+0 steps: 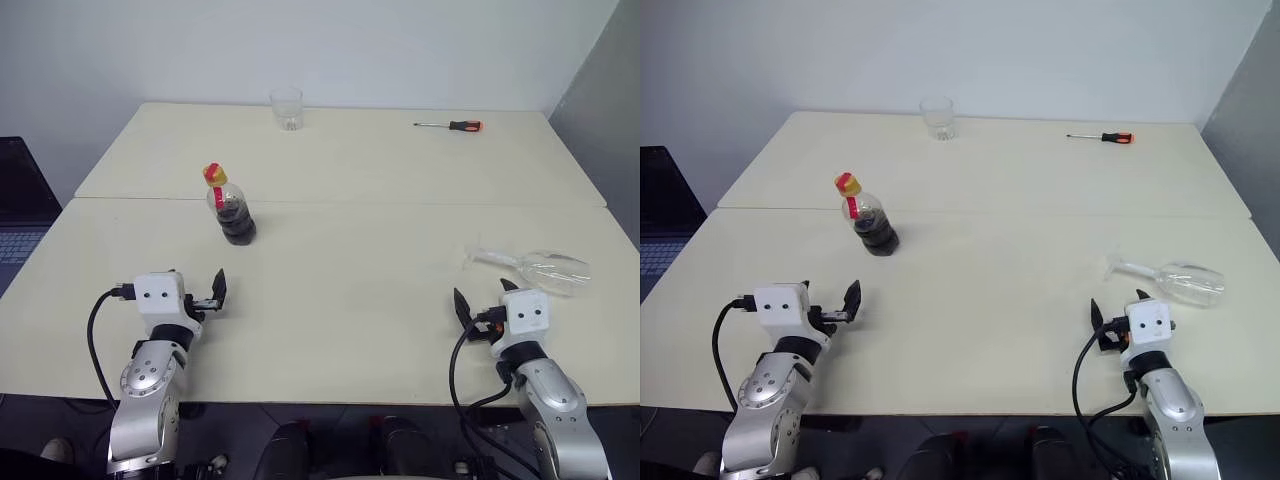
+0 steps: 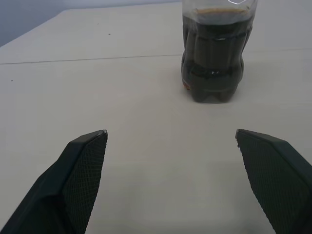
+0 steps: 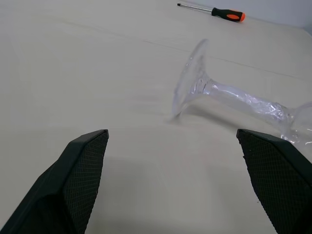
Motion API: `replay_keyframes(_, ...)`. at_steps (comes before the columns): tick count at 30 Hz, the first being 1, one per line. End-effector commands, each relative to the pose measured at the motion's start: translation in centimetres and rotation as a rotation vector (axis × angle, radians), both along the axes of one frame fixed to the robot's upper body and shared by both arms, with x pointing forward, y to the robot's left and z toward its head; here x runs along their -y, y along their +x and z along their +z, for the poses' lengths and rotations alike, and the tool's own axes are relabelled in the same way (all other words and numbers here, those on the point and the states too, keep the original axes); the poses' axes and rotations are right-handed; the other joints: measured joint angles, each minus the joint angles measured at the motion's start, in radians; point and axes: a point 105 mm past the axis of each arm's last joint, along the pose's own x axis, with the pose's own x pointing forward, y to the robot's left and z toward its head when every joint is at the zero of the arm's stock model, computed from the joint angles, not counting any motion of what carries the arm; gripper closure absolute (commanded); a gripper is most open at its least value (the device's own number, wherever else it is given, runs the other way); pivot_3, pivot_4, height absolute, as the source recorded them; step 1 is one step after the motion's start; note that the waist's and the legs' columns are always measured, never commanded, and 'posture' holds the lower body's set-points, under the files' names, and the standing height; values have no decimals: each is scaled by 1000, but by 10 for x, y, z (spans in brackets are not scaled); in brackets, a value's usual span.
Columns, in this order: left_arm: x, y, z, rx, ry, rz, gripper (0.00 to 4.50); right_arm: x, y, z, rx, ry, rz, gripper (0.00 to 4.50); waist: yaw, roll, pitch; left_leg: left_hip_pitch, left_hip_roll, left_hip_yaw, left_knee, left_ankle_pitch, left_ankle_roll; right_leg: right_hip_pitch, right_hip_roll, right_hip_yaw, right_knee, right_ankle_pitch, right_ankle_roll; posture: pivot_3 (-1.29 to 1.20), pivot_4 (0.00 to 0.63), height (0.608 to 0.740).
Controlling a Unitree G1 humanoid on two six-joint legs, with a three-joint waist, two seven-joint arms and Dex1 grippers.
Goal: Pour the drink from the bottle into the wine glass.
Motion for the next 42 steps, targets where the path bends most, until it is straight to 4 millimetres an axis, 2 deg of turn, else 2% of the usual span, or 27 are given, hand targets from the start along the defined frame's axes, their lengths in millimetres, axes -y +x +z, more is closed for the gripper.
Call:
replay_keyframes(1, 1, 2, 12, 39, 29, -17, 24, -3, 0, 19, 68, -4, 11, 0, 0, 0, 0, 0, 0, 0, 0, 0, 0, 0, 0, 0, 0, 0, 0, 0, 150, 740)
replay_keyframes(7, 9, 12, 15, 48, 67, -69, 24, -17, -3, 24, 67, 12, 107, 0, 0, 0, 0, 0, 0, 0, 0, 0, 0, 0, 0, 0, 0, 0, 0, 0, 150, 740)
replay_keyframes(15, 12, 38, 29, 105, 135, -71, 24, -62, -9, 40, 67, 67, 460, 0, 0, 0, 0, 0, 0, 0, 0, 0, 0, 0, 0, -1, 0, 0, 0, 0, 150, 740)
replay_keyframes(20, 15, 47, 33, 129, 180, -46, 24, -89, -20, 58, 102, 98, 730, 0, 0, 0, 0, 0, 0, 0, 0, 0, 0, 0, 0, -1, 0, 0, 0, 0, 150, 740)
replay_keyframes(25, 18, 58, 37, 146, 185, -34, 24, -99, -23, 80, 151, 111, 884, 0, 0, -1, 0, 0, 0, -1, 1, 0, 0, 1, 0, -2, 0, 0, 0, 0, 150, 740)
replay_keyframes(30, 23, 71, 39, 166, 177, -38, 24, -106, -18, 93, 178, 125, 957, 0, 1, -1, 0, 0, -1, -1, 1, 0, 0, 1, 0, -2, 0, 0, 0, 0, 150, 740)
replay_keyframes(42, 33, 97, 40, 198, 154, -46, 24, -112, -8, 96, 187, 115, 969, 0, 3, -1, 0, -1, -1, -1, 1, 0, 0, 0, 0, -2, 0, 0, 0, 0, 150, 740)
